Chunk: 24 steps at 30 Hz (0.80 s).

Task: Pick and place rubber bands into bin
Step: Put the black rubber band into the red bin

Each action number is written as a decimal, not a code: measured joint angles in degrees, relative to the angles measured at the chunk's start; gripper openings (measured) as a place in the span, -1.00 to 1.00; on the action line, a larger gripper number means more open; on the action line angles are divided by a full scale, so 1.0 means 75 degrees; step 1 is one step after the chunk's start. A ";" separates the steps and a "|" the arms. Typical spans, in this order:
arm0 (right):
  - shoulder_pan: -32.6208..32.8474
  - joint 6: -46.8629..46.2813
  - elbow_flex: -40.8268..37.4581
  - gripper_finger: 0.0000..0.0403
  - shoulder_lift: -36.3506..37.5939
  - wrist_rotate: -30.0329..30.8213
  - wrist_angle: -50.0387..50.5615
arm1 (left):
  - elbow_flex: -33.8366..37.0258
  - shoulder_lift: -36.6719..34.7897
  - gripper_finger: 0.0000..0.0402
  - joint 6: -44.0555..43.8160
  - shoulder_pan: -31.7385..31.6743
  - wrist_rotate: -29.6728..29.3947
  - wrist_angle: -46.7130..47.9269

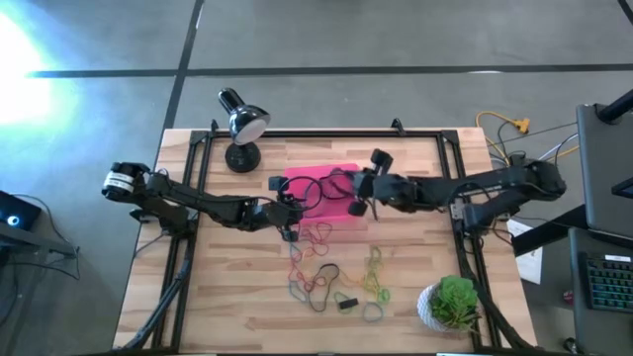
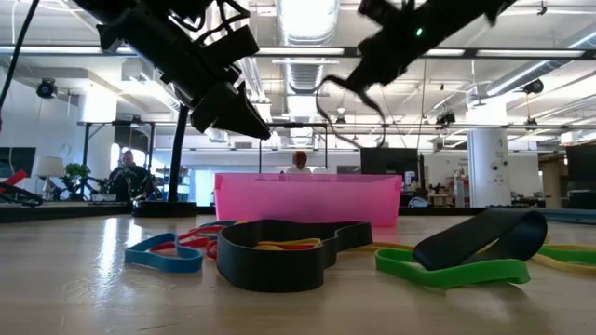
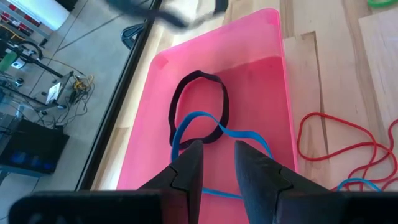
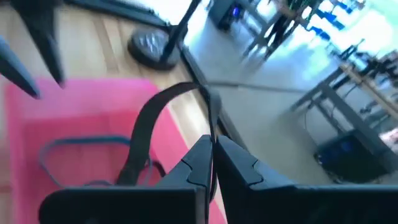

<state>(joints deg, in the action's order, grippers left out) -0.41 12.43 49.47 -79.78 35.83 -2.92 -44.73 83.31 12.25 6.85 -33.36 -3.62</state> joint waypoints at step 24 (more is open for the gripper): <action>-0.0785 0.0173 -0.0012 -0.64 -0.1809 -0.1386 -0.0465 | 0.0015 0.0000 -0.62 -0.0137 0.0003 0.0003 0.0012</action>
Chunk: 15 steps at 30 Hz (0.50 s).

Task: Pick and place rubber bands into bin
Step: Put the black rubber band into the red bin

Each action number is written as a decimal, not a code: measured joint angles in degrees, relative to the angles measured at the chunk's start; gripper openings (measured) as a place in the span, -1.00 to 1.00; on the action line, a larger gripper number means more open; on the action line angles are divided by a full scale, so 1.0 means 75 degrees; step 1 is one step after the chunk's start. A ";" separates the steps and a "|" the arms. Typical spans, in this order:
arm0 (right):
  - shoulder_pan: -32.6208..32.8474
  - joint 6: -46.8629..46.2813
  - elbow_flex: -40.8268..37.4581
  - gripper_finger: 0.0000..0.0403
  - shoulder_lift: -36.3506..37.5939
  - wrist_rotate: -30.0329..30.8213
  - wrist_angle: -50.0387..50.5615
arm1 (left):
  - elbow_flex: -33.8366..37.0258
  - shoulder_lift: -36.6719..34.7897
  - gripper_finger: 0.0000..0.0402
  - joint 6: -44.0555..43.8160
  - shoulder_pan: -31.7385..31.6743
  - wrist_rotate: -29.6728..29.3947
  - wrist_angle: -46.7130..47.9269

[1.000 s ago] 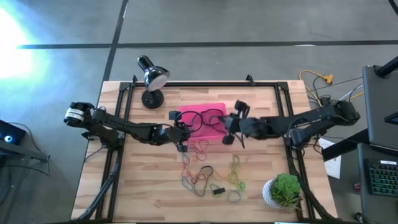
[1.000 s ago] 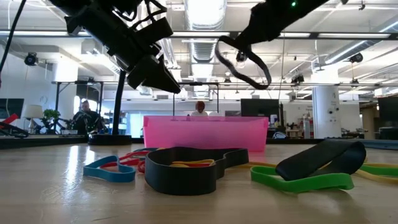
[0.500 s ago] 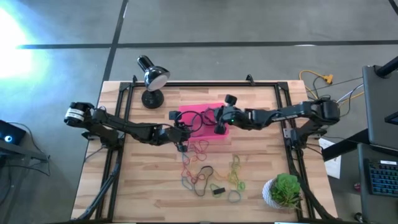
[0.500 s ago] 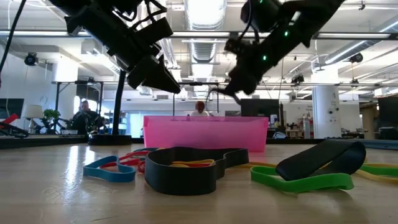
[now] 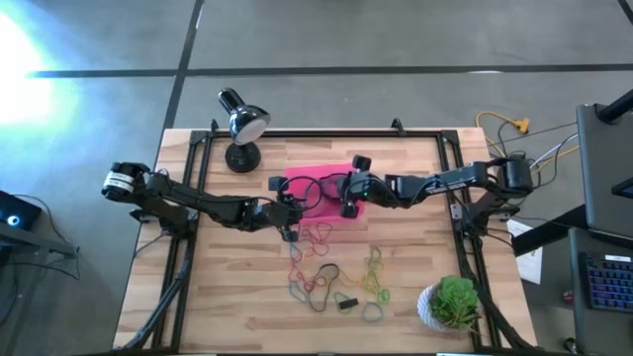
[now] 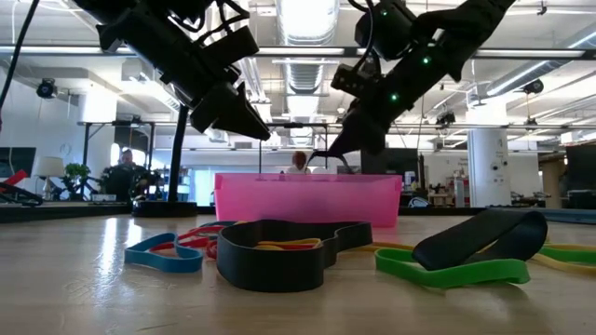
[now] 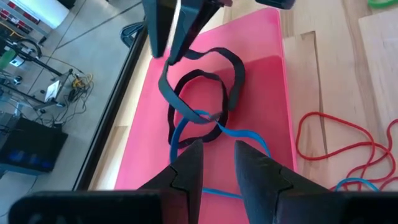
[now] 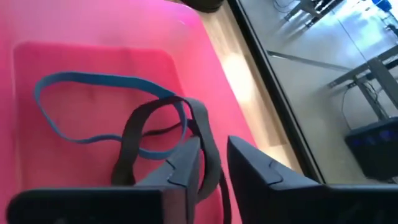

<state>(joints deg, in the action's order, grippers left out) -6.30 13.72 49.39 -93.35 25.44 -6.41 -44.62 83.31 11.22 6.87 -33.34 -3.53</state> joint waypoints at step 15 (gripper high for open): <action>0.0405 -0.0465 0.0000 -0.48 0.0385 -0.0955 0.0582 | -0.0019 0.0003 -0.62 -0.0228 0.0002 0.2261 0.0025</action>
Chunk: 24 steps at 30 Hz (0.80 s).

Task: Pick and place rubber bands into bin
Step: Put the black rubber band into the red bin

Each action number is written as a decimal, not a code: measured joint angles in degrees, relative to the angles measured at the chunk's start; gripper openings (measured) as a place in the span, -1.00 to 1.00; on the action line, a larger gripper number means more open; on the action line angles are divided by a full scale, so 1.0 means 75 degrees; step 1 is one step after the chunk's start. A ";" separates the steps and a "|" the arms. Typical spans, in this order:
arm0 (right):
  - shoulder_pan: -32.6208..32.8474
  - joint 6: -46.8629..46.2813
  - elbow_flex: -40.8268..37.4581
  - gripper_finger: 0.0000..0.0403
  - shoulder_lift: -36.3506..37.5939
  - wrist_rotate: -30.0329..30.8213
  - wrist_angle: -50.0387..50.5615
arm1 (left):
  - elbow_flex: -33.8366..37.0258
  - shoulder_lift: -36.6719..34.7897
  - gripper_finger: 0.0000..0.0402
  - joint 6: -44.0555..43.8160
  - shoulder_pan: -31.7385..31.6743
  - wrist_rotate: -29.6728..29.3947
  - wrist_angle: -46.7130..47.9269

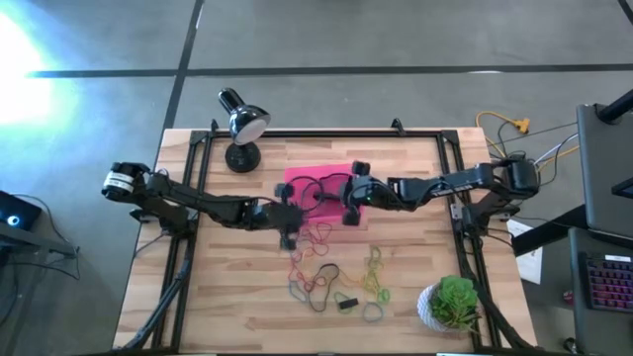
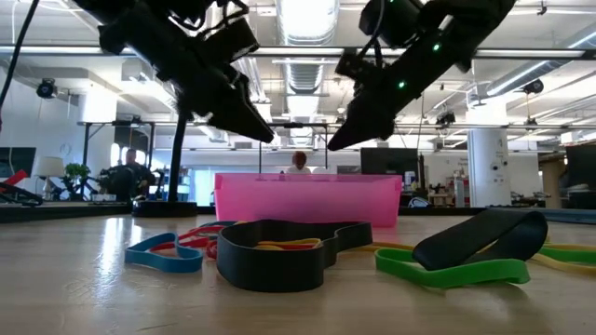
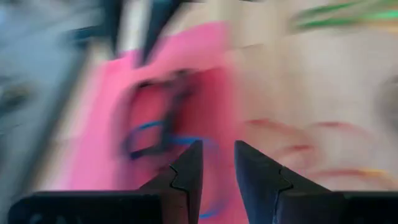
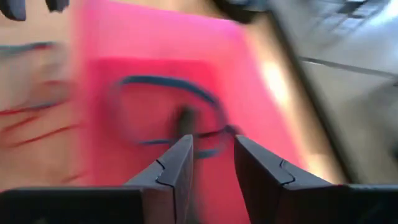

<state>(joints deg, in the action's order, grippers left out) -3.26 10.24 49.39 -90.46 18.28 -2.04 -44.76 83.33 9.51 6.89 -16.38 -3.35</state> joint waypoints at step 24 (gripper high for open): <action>0.2512 -0.1389 -0.0513 -0.64 0.0675 -0.2102 -0.0712 | 0.0007 0.1186 -0.62 -0.0446 0.0852 0.3085 -0.0948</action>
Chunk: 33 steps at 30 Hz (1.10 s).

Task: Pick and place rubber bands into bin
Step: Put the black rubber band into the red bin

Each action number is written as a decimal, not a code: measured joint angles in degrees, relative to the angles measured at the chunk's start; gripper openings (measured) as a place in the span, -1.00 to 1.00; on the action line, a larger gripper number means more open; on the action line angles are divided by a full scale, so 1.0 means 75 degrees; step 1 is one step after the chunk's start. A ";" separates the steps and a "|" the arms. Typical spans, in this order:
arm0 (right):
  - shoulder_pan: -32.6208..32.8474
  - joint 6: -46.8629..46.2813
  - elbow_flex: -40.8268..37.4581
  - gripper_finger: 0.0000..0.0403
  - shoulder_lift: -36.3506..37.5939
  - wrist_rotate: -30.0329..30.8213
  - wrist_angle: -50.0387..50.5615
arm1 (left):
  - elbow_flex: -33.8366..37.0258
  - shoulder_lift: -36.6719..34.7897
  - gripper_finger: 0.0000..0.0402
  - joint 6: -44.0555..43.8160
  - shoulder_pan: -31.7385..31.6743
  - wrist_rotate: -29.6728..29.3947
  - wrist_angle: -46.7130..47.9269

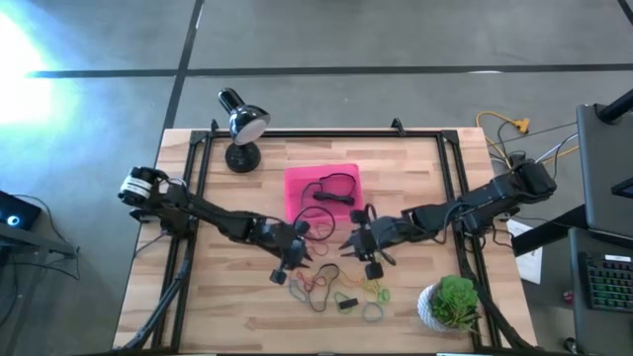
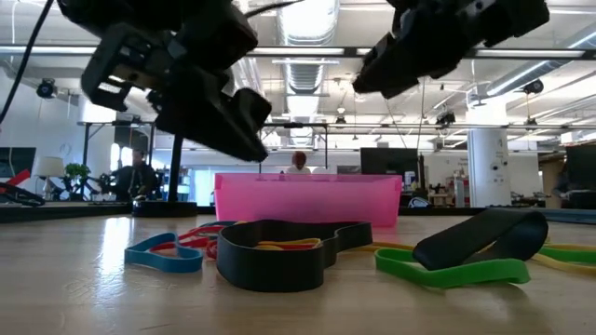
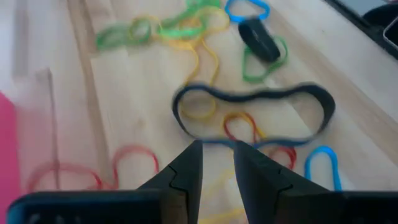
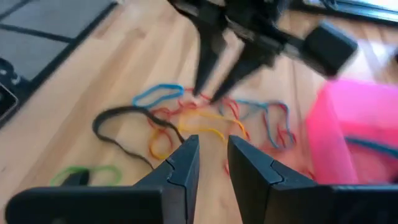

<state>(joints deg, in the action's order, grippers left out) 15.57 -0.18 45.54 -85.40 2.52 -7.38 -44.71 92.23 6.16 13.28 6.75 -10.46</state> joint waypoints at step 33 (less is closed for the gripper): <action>-0.0008 -0.0158 0.1012 -0.63 -0.3237 -0.0322 -0.0655 | 0.0662 -0.1731 -0.62 -0.1385 0.0563 -0.0604 0.2114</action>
<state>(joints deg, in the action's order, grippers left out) 15.51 -1.36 53.13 -109.68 0.10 -12.29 -39.75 79.24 -4.23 17.50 2.22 5.40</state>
